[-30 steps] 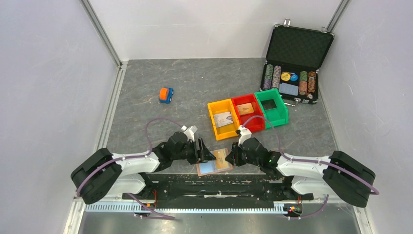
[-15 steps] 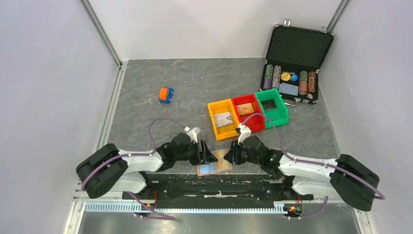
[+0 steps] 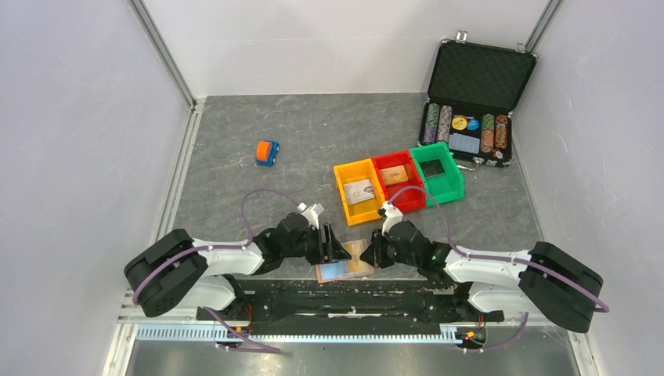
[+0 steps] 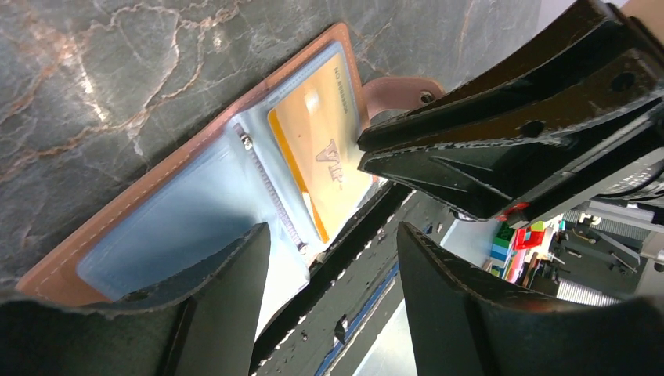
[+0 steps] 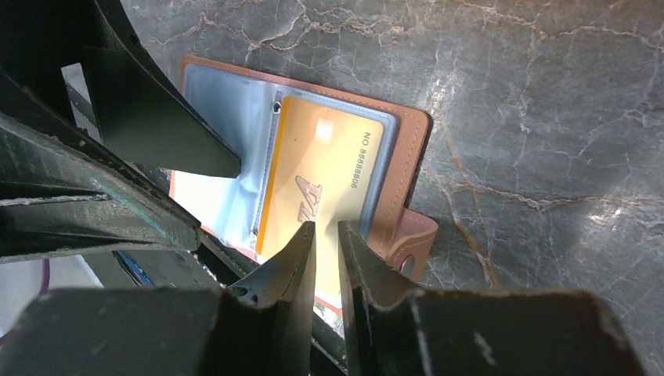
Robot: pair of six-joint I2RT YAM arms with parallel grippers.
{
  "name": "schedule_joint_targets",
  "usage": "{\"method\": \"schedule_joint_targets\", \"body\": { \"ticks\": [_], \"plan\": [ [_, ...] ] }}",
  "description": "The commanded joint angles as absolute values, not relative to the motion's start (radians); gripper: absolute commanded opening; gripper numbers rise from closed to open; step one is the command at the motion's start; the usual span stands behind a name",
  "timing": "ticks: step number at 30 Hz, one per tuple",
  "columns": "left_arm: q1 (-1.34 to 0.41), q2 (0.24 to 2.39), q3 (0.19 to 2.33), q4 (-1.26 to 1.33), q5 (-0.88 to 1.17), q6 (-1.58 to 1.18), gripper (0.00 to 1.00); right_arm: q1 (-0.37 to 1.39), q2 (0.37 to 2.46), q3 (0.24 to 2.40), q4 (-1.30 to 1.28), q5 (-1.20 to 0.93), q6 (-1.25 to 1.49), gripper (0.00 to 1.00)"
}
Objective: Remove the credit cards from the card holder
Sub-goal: Remove the credit card from the card holder.
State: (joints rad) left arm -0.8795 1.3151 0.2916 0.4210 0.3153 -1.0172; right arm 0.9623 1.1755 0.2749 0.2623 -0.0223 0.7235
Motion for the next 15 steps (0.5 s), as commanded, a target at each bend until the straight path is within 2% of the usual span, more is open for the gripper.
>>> {"method": "schedule_joint_targets", "body": {
  "ticks": [1,15],
  "plan": [
    [-0.892,1.324,0.343,0.438,0.295,-1.029,0.67,0.965,1.174,0.242,0.305,-0.022,0.755,0.19],
    [-0.918,1.365,0.368,0.413,0.232,-1.022,0.66,0.966,1.158,0.257,0.275,0.003,0.737,0.19]
  ]
}}
